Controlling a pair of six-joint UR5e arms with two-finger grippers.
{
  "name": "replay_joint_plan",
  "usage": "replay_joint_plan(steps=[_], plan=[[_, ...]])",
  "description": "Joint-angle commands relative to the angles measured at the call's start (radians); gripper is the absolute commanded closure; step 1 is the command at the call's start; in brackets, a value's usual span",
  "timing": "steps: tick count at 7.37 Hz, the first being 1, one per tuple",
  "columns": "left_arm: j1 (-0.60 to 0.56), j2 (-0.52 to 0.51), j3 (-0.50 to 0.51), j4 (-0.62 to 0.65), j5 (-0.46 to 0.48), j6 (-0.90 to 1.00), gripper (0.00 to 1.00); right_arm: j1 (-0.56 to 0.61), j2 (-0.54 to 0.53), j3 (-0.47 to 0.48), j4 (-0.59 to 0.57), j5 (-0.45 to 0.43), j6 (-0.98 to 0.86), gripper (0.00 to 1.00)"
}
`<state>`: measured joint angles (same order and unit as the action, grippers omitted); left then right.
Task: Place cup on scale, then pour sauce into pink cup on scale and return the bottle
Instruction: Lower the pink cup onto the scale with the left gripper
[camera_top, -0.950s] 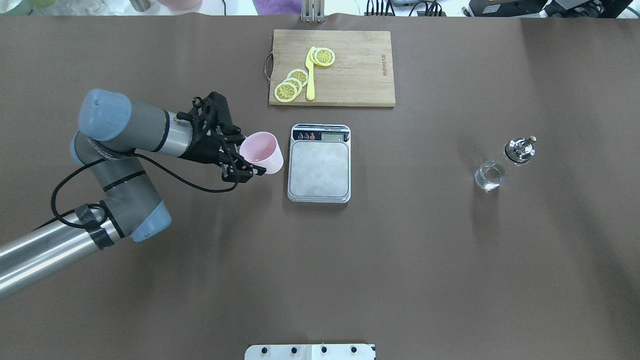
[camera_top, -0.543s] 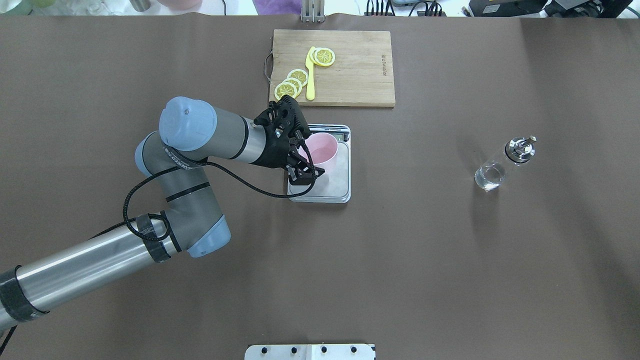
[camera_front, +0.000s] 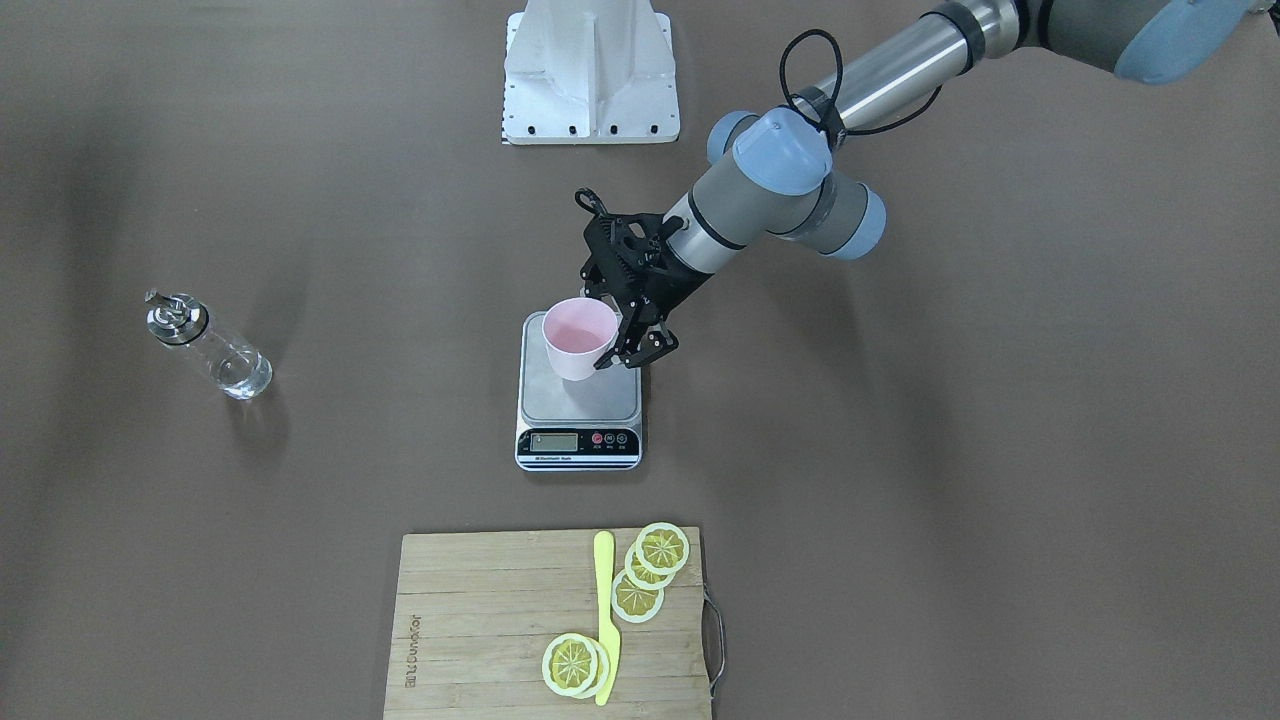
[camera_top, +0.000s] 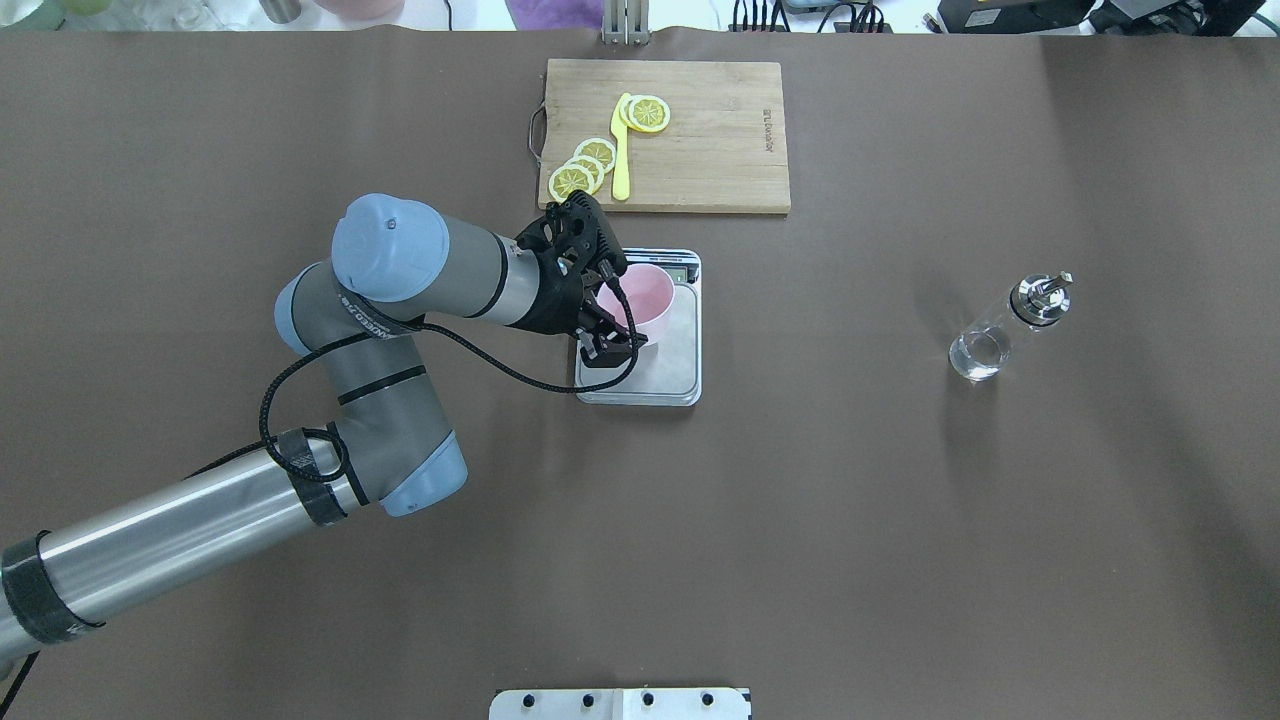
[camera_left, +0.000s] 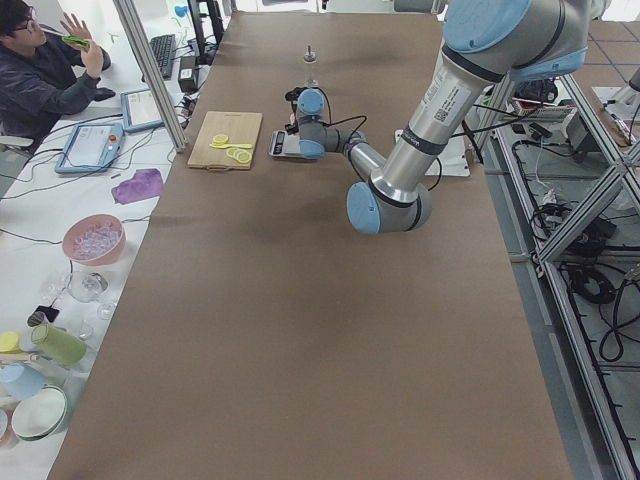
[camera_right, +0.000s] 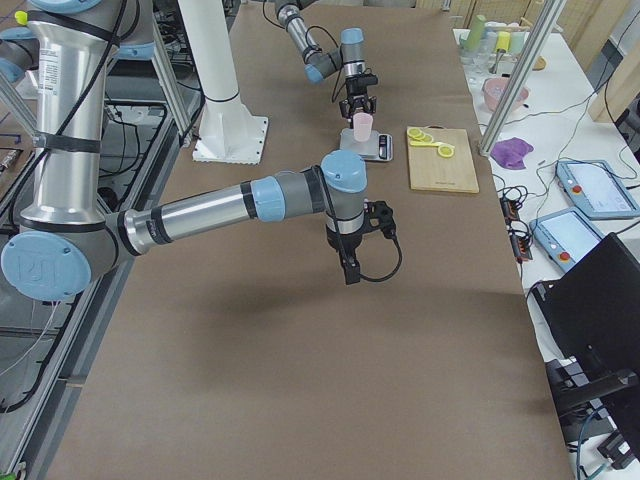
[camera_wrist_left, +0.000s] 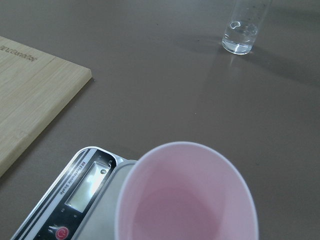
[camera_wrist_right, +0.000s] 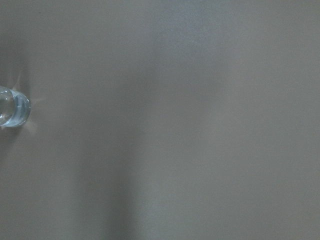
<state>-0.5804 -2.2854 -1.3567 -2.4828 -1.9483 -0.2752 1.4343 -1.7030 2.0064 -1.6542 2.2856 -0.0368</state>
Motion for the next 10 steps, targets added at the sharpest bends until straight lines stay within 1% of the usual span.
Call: replay_joint_plan(steps=[1, 3, 5, 7, 9, 10], plan=[[0.017, 0.000, 0.001, 0.010, 0.003, -0.001, 0.68, 0.000, 0.000, 0.002, 0.001, 0.000, 0.000, 0.00], [0.030, 0.001, 0.001, 0.012, 0.018, -0.001, 0.67, 0.000, 0.000, 0.002, 0.001, 0.000, 0.000, 0.00], [0.030, 0.000, 0.001, 0.012, 0.019, -0.001, 0.62, 0.000, -0.001, 0.002, -0.001, 0.000, 0.000, 0.00], [0.028, -0.002, -0.001, 0.013, 0.020, -0.001, 0.60, 0.000, -0.001, 0.002, -0.001, 0.000, 0.000, 0.00], [0.028, 0.003, -0.001, 0.012, 0.052, -0.001, 0.57, 0.000, 0.000, 0.002, -0.001, 0.000, 0.000, 0.00], [0.027, 0.004, -0.002, 0.012, 0.052, 0.001, 0.56, 0.000, 0.000, 0.003, -0.001, 0.000, 0.000, 0.00]])
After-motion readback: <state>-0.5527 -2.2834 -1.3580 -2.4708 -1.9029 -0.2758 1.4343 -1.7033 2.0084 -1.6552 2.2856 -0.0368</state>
